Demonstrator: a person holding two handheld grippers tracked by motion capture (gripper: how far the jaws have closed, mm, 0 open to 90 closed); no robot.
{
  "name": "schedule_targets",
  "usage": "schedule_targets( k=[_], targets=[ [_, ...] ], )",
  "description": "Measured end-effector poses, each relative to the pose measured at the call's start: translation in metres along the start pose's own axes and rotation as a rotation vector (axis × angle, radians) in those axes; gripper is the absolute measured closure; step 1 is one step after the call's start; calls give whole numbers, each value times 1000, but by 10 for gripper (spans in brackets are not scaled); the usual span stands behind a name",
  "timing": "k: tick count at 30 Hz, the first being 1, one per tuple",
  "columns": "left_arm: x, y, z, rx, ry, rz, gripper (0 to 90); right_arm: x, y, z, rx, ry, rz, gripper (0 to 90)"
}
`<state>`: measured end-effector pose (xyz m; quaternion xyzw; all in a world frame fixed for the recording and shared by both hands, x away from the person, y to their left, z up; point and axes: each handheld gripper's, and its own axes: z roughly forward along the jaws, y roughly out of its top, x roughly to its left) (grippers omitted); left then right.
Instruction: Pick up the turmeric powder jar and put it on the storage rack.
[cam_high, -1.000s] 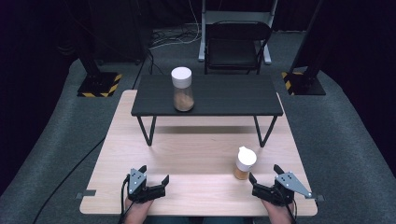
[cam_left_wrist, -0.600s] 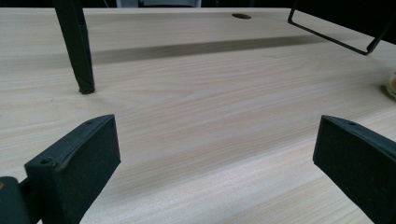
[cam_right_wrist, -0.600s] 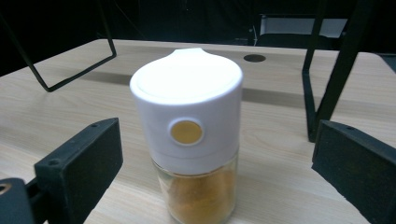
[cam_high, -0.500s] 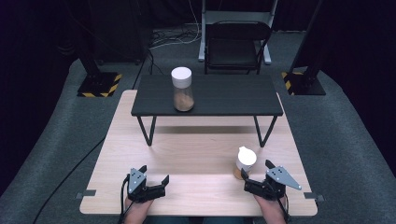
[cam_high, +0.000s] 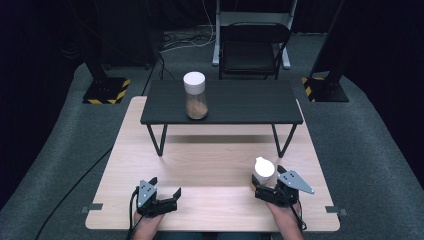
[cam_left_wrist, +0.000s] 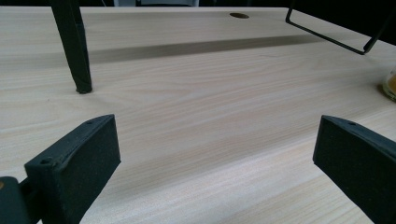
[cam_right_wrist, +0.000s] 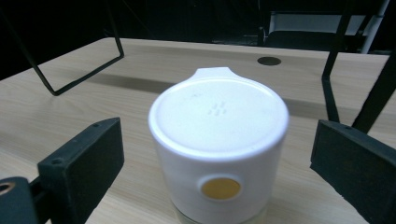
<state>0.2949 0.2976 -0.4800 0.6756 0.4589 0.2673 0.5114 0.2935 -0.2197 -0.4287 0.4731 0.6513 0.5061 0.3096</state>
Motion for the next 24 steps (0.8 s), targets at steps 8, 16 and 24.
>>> schedule_targets(
  k=[8,16,24],
  targets=[
    [0,-1,0,-3,-1,-3,2,7,5,7,12,-35,-1,107],
    [-1,-1,-1,-7,3,4,2,12,4,6,16,-49,-54,297],
    [-2,-1,0,-5,5,9,2,11,9,7,31,-42,-54,297]
  ],
)
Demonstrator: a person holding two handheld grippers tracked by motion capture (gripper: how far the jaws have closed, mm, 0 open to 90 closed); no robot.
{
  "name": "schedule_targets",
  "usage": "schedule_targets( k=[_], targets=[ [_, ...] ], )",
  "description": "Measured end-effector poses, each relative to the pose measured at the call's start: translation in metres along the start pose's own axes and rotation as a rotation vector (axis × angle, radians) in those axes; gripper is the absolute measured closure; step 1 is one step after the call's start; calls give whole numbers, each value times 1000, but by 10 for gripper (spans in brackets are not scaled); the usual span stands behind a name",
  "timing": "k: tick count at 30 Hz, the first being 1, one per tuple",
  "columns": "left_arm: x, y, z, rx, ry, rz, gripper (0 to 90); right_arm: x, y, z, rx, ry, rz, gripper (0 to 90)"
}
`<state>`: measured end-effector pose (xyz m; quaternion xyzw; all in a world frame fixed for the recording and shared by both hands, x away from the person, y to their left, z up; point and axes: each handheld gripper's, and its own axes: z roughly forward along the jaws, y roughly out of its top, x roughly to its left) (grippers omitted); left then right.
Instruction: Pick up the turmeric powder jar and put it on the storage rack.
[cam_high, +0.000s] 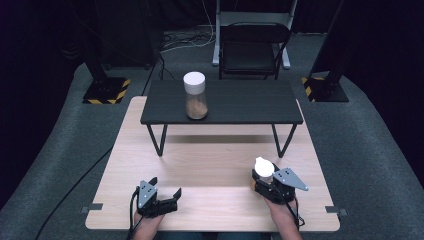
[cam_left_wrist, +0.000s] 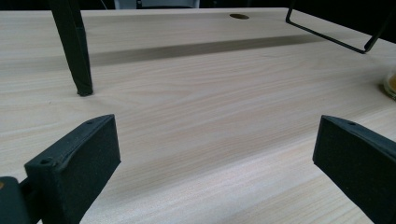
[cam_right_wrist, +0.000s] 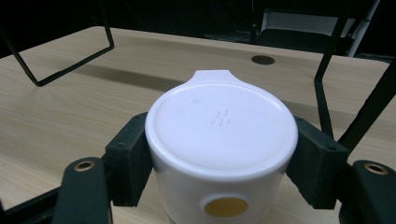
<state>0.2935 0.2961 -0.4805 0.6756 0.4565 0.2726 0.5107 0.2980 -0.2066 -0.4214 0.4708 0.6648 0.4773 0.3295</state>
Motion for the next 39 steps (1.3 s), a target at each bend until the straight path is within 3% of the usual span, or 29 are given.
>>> schedule_targets(
  k=[10,39],
  targets=[
    [0,-1,0,-3,-1,3,1,0,8,-4,-6,22,-10,298],
    [1,-1,-1,-6,-7,2,0,10,90,-35,-52,155,-88,298]
  ],
)
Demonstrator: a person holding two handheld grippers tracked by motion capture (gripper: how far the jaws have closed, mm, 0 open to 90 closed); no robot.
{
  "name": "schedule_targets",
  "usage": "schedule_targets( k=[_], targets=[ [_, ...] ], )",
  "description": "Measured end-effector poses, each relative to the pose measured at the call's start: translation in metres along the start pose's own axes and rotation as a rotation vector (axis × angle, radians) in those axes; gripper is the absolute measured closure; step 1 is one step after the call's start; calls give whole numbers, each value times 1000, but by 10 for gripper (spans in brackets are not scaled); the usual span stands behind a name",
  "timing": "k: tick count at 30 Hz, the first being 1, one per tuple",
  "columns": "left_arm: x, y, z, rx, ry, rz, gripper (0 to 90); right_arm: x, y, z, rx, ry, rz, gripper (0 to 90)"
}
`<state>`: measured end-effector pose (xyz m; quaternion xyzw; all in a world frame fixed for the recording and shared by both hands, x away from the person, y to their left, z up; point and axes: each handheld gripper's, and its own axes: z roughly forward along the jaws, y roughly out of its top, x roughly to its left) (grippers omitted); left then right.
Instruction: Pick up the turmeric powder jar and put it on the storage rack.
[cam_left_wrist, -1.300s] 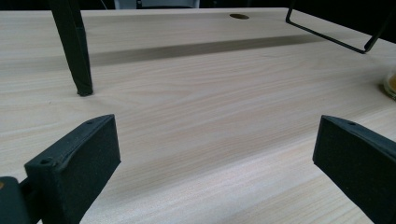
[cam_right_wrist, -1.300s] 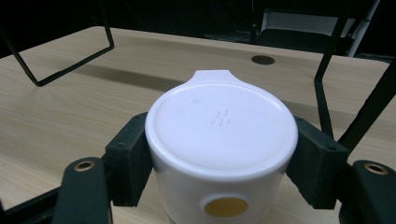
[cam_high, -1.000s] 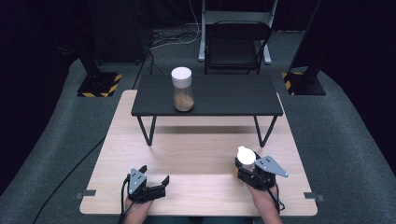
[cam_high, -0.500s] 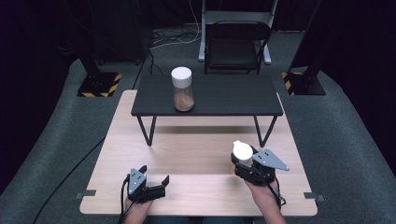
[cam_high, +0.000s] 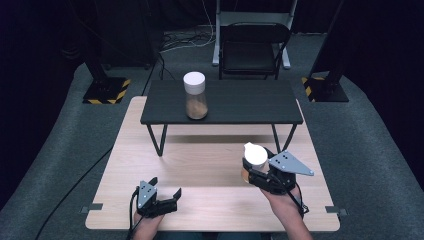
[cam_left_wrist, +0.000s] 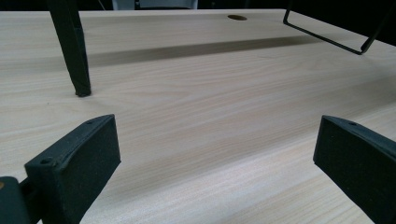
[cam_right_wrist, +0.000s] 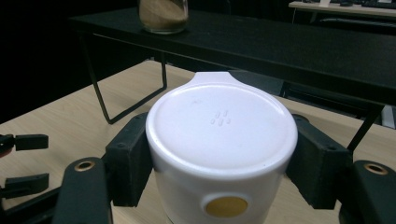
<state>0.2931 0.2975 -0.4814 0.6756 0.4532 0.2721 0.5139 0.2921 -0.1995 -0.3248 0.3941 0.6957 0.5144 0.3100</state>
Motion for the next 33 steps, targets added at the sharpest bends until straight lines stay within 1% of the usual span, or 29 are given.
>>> schedule_targets(
  k=[8,10,13,18,21,25,30,33],
  targets=[
    [0,0,0,-3,4,-5,0,4,24,0,-5,28,-28,298],
    [0,-1,0,-3,4,-9,0,6,29,0,-17,29,-33,298],
    [0,-1,0,-5,3,-4,0,6,35,0,-29,37,-34,298],
    [-1,-2,-1,-9,6,-7,0,5,44,4,-26,51,-32,298],
    [-1,-2,-1,-9,7,-7,0,6,49,6,-32,43,-35,299],
    [2,-2,-1,-13,2,-22,0,4,57,10,-40,35,-30,298],
    [0,-3,-2,-19,5,-11,0,3,70,16,-56,14,-25,298],
    [0,-3,-2,-19,3,-10,0,3,79,19,-59,-7,-36,298]
  ],
)
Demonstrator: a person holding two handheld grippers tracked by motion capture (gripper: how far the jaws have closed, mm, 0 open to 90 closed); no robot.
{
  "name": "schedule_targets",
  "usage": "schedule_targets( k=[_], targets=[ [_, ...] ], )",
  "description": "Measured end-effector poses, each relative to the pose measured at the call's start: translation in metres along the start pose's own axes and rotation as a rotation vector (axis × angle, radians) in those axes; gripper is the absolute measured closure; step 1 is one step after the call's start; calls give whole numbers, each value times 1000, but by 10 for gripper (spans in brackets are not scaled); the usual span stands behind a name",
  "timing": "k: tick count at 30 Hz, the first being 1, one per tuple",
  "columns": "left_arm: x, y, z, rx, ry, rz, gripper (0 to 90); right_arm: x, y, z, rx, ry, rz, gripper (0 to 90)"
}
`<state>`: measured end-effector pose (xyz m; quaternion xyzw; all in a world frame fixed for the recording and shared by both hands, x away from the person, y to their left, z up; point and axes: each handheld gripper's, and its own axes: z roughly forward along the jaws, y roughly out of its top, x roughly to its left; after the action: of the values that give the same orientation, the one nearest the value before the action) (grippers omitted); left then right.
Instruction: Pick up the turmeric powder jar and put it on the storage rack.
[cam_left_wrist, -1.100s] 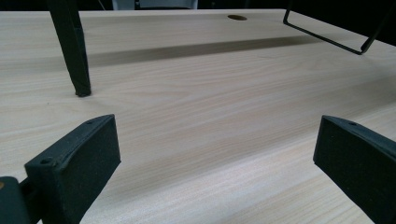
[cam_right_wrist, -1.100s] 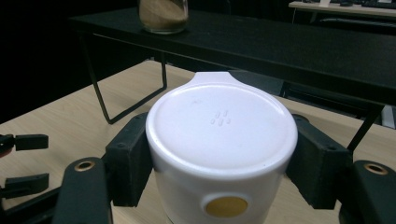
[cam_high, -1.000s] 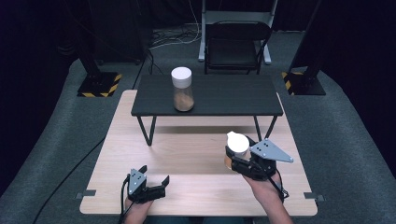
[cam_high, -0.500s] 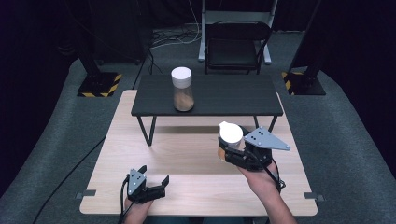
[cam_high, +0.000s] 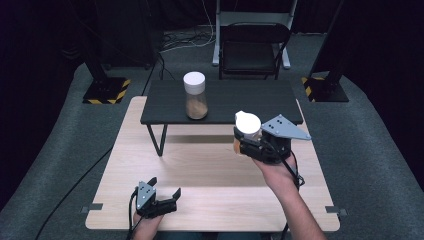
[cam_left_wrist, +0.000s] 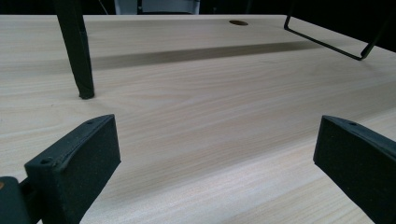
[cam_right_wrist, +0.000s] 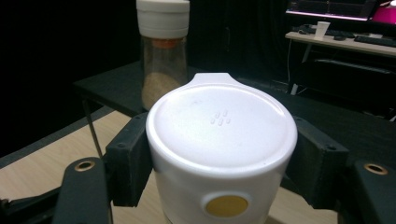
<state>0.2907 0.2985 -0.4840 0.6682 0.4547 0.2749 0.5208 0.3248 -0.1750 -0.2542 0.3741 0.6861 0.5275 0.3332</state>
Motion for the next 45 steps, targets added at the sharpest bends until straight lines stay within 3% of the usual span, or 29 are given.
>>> schedule_targets(
  k=[10,16,28,37,45],
  targets=[
    [0,1,0,4,1,-5,1,-1,21,15,-22,-42,7,299],
    [1,1,0,6,-5,-4,1,4,28,31,-25,-77,-20,298],
    [2,0,-1,3,-5,-11,1,-2,36,59,-43,-101,25,298],
    [3,-1,-2,0,-10,-9,1,-2,48,82,-24,-153,33,298],
    [5,0,-2,5,-22,-14,2,1,57,98,2,-164,41,299]
  ],
)
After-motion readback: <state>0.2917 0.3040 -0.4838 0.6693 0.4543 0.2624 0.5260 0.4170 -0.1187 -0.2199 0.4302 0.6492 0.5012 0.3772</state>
